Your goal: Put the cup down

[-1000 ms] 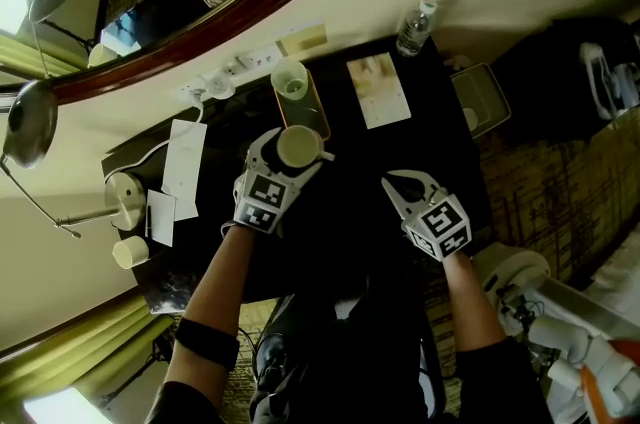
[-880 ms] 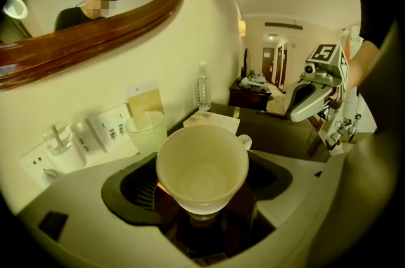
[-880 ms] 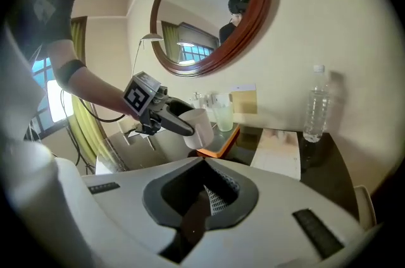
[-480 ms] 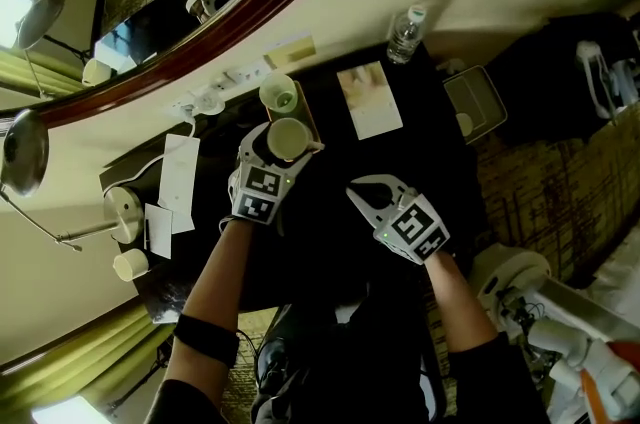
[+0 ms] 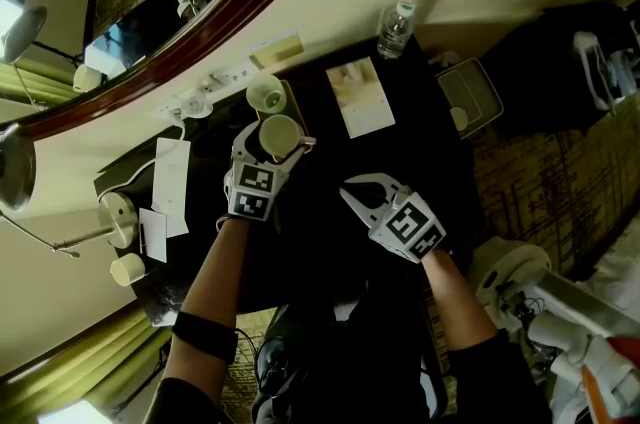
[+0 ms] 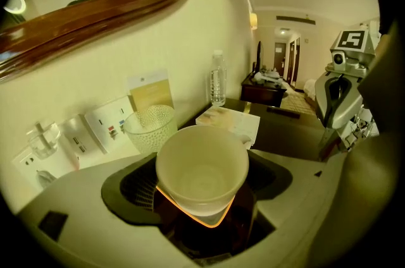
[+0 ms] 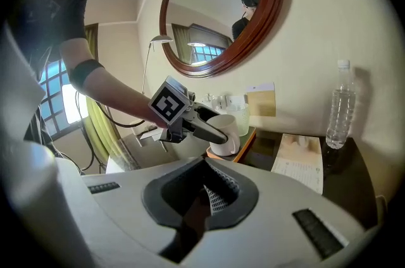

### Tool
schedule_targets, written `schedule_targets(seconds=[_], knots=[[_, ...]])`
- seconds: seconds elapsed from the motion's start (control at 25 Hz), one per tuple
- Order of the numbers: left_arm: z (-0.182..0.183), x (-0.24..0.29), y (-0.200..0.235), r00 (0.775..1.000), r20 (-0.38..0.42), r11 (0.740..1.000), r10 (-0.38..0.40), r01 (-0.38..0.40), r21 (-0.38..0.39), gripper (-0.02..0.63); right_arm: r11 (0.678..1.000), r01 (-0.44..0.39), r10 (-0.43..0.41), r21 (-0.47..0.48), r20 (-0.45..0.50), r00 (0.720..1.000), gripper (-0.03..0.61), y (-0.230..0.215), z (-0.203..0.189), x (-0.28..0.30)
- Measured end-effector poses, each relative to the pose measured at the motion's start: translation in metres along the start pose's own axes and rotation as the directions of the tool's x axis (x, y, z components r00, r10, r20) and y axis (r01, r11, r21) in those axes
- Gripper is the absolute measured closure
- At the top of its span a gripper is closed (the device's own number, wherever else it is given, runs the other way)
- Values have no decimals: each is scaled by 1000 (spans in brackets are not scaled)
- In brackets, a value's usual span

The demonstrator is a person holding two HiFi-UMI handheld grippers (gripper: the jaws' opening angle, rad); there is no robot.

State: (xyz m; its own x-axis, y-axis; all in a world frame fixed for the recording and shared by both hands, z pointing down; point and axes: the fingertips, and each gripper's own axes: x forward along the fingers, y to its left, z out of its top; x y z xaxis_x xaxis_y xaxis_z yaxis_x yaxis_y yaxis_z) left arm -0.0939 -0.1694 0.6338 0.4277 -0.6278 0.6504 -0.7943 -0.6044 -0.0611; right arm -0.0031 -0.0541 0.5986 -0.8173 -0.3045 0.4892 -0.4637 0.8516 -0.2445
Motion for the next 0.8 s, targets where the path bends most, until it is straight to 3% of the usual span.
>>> schedule_targets(seconds=[0.36,0.68,0.72,0.8], knots=[[0,-6,-5,1000,10,1000,10,-10,-26,149,1000,1,-1,14,-9,1000,577,-9,-3,-9],[10,-69,-19,998,38,997,52,-50,-53,150,999,-7,7,52,9,1000,577,-4,23,-27],[12,-80,-23,997,51,997,58,-55,-59,156,999,-6,5,45,6,1000,577,-3,27,-30],[15,-101,-28,994,88,995,71,-64,-79,244,1000,-4,4,19,-1,1000,577,-2,34,-35]])
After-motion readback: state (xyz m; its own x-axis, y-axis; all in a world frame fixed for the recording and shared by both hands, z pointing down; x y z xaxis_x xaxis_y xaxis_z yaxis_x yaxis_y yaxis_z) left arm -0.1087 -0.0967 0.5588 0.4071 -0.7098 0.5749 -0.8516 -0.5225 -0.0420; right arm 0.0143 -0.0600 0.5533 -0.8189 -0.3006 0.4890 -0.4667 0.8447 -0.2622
